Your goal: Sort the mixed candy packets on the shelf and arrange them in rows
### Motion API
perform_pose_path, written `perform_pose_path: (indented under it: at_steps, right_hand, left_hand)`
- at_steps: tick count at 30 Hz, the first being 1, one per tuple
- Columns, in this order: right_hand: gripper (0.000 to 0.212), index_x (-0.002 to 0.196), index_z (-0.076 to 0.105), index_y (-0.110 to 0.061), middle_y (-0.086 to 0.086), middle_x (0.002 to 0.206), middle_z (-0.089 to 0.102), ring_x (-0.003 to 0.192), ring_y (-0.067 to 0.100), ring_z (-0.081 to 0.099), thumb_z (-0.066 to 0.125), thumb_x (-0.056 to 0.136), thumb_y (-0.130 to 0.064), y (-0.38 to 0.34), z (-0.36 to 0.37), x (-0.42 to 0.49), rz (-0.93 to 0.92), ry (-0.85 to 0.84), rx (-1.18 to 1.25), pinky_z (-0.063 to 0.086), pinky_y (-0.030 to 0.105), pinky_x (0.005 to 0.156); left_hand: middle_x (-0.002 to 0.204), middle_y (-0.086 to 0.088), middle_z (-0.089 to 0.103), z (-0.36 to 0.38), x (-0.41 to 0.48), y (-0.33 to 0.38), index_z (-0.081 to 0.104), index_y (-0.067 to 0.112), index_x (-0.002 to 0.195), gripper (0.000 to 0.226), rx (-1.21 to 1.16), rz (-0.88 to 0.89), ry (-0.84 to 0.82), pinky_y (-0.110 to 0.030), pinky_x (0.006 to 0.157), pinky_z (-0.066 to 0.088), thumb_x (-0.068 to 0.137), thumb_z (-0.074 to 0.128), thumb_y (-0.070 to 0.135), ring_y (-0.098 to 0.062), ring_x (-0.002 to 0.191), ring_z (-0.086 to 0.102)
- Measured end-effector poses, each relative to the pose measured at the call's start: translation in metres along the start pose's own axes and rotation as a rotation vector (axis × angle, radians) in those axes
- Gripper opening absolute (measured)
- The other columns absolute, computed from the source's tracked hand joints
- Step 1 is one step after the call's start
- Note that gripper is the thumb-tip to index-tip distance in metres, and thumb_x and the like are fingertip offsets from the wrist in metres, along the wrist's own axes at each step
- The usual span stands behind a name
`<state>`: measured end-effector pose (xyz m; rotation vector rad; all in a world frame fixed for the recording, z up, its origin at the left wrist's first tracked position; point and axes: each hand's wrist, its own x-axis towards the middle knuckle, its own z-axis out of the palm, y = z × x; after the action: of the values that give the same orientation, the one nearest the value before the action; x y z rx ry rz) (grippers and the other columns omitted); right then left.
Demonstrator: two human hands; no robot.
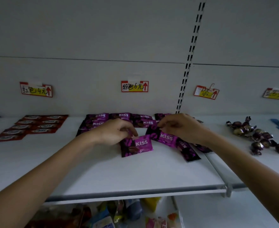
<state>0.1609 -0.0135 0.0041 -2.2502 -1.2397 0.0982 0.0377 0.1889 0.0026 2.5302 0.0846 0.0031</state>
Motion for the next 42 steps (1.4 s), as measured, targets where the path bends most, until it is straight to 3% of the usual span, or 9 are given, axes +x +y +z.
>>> perform_pose_path:
  at_steps: [6, 9, 12, 16, 20, 24, 28, 36, 42]
  right_hand:
    - [0.021, 0.109, 0.067, -0.019, -0.005, 0.103, 0.066, 0.072, -0.009, 0.052, 0.060, 0.090, -0.023, -0.003, 0.016, 0.004, -0.100, -0.030, -0.226, 0.039, 0.002, 0.068]
    - [0.035, 0.114, 0.063, -0.022, -0.010, 0.108, 0.062, 0.089, 0.001, 0.055, 0.067, 0.083, -0.037, -0.005, 0.014, 0.001, -0.096, -0.107, -0.262, 0.043, 0.012, 0.079]
    - [0.032, 0.109, 0.066, -0.022, -0.010, 0.104, 0.065, 0.087, 0.004, 0.057, 0.066, 0.083, -0.039, -0.005, 0.014, -0.001, -0.118, -0.158, -0.320, 0.046, 0.016, 0.077]
    - [0.021, 0.094, 0.069, -0.007, 0.002, 0.087, 0.070, 0.070, 0.011, 0.060, 0.053, 0.092, -0.021, -0.007, 0.013, -0.001, -0.169, -0.041, -0.308, 0.049, 0.025, 0.071]
    - [0.018, 0.104, 0.069, -0.017, -0.007, 0.096, 0.068, 0.077, -0.009, 0.057, 0.063, 0.087, -0.016, -0.010, 0.014, 0.001, -0.140, -0.046, -0.146, 0.042, 0.002, 0.074]
    - [0.017, 0.100, 0.071, -0.021, -0.009, 0.099, 0.067, 0.082, -0.003, 0.058, 0.066, 0.085, -0.026, -0.008, 0.022, -0.001, -0.156, -0.006, -0.161, 0.046, 0.008, 0.075]
    - [0.027, 0.101, 0.071, -0.027, -0.012, 0.099, 0.063, 0.085, 0.001, 0.057, 0.068, 0.079, -0.042, -0.011, 0.025, -0.005, -0.142, -0.134, -0.192, 0.048, 0.017, 0.077]
    - [0.019, 0.102, 0.071, -0.029, -0.010, 0.106, 0.062, 0.100, 0.011, 0.055, 0.067, 0.084, -0.029, -0.013, 0.033, 0.013, -0.088, -0.038, -0.264, 0.045, 0.032, 0.091]
    - [0.023, 0.107, 0.069, -0.034, -0.011, 0.110, 0.064, 0.103, 0.014, 0.057, 0.054, 0.091, -0.039, -0.023, 0.044, 0.018, -0.066, 0.050, -0.340, 0.049, 0.038, 0.084]
  left_hand:
    - [0.110, 0.007, 0.062, 0.013, -0.014, -0.008, 0.065, 0.018, 0.106, 0.020, 0.158, 0.097, 0.293, -0.016, 0.081, 0.043, 0.095, 0.048, 0.014, -0.004, 0.096, 0.056]
    - [0.112, 0.012, 0.060, 0.022, -0.021, -0.004, 0.061, 0.025, 0.114, 0.029, 0.209, 0.142, 0.200, -0.016, 0.079, 0.043, 0.089, 0.057, 0.039, -0.002, 0.095, 0.054]
    - [0.115, 0.014, 0.053, 0.031, -0.022, -0.006, 0.055, 0.031, 0.122, 0.047, 0.302, 0.132, 0.125, -0.021, 0.081, 0.041, 0.082, 0.059, 0.054, -0.003, 0.099, 0.049]
    - [0.118, 0.014, 0.056, 0.029, -0.024, -0.006, 0.056, 0.030, 0.121, 0.043, 0.242, 0.159, 0.127, -0.011, 0.079, 0.038, 0.082, 0.063, 0.045, 0.000, 0.097, 0.050]
    - [0.108, 0.021, 0.054, 0.024, -0.034, -0.009, 0.059, 0.029, 0.118, 0.040, 0.177, 0.172, 0.130, 0.001, 0.069, 0.034, 0.081, 0.068, 0.039, 0.013, 0.086, 0.048]
    - [0.106, 0.023, 0.053, 0.018, -0.045, -0.023, 0.061, 0.032, 0.115, 0.036, 0.150, 0.159, 0.152, 0.000, 0.076, 0.035, 0.080, 0.069, 0.038, 0.014, 0.092, 0.048]
    - [0.109, 0.023, 0.055, 0.015, -0.054, -0.039, 0.062, 0.037, 0.111, 0.029, 0.150, 0.145, 0.188, -0.013, 0.089, 0.039, 0.082, 0.066, 0.038, 0.005, 0.103, 0.050]
    - [0.101, 0.020, 0.057, 0.006, -0.071, -0.068, 0.069, 0.028, 0.105, 0.021, 0.210, 0.202, 0.323, -0.007, 0.085, 0.034, 0.084, 0.067, 0.031, 0.006, 0.096, 0.051]
    - [0.100, 0.022, 0.056, -0.008, -0.084, -0.090, 0.069, 0.031, 0.104, 0.069, 0.259, 0.183, 0.326, -0.007, 0.081, 0.035, 0.076, 0.028, 0.079, 0.006, 0.098, 0.048]
